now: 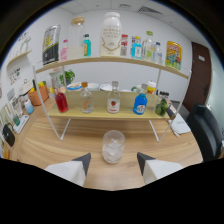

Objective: Make me a cup of Vodka Sunrise.

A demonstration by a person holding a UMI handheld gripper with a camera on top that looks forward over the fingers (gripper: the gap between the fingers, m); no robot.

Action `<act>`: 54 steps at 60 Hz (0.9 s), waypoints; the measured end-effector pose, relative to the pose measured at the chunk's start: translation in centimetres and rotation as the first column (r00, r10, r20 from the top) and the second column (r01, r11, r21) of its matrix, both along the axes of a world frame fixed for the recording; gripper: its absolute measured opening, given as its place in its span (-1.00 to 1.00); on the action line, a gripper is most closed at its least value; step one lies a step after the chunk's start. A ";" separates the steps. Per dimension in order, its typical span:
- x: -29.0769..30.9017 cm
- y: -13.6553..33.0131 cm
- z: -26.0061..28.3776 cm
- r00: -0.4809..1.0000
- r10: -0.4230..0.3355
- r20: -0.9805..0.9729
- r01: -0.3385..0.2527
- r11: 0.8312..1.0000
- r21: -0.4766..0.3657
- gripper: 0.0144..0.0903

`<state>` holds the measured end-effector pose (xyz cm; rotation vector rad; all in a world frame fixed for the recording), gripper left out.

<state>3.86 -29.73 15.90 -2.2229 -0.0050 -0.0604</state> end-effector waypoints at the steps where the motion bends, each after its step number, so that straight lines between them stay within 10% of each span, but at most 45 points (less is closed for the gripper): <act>1: 0.0 0.0 0.0 1.000 -0.001 -0.001 0.001 1.000 0.002 0.90; 31: -4.4 -4.5 -1.7 1.000 -0.022 -0.021 0.022 1.000 -0.005 0.88; 54: -15.2 5.0 2.1 0.990 0.082 -0.114 -0.055 0.972 0.227 0.90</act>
